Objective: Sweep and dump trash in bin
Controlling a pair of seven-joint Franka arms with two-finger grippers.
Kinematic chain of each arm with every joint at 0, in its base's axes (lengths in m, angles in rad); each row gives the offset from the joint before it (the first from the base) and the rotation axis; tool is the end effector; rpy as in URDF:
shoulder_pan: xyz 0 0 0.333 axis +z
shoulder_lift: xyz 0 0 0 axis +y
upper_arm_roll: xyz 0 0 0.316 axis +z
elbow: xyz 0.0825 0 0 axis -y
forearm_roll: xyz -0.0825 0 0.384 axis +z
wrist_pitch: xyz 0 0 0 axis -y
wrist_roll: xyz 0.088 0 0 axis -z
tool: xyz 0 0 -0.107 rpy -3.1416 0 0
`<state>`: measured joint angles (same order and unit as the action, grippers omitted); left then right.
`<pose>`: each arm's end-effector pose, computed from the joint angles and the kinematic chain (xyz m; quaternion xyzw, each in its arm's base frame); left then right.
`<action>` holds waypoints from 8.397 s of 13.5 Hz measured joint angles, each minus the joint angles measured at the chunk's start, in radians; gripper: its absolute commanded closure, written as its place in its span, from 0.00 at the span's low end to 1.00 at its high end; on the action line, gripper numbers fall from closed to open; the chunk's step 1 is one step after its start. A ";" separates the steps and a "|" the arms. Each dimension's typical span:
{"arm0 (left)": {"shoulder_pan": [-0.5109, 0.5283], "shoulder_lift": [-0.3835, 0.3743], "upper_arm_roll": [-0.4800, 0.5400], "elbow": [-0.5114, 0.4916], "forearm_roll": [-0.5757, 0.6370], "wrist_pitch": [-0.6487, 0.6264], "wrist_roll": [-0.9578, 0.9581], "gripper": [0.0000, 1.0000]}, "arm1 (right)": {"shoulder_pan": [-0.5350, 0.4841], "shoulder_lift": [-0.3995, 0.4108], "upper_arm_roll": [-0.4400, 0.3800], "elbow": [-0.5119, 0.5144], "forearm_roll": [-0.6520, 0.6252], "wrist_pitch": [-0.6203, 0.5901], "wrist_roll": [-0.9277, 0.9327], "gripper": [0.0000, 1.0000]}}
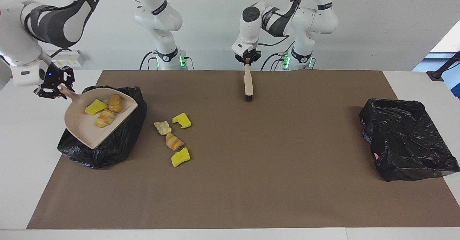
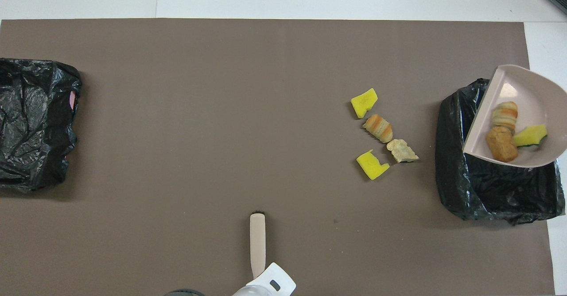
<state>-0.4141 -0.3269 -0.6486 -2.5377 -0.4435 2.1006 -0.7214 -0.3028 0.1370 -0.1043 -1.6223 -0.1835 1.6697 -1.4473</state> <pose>0.1897 -0.3696 0.3528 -0.9937 0.0215 0.1103 0.0016 0.5414 -0.2492 0.5317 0.8561 0.5056 -0.1048 0.0233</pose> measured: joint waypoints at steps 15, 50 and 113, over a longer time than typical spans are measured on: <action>0.068 0.038 0.016 0.017 -0.003 0.024 0.100 0.00 | 0.067 0.042 0.021 -0.051 -0.476 0.169 -0.052 1.00; 0.233 0.303 0.672 1.121 0.440 -0.680 0.754 0.00 | 0.345 -0.024 0.055 0.107 -0.183 -0.200 0.874 1.00; 0.293 0.452 0.196 0.671 0.430 -0.083 0.519 0.00 | 1.246 -0.252 0.086 -0.643 0.534 0.340 2.346 0.00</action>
<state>-0.1210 0.1253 -0.4528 -1.8667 -0.0132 2.0179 -0.2026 0.9436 -0.1145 -0.0186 -2.2653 0.3507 2.0099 0.8986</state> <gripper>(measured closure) 0.000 0.000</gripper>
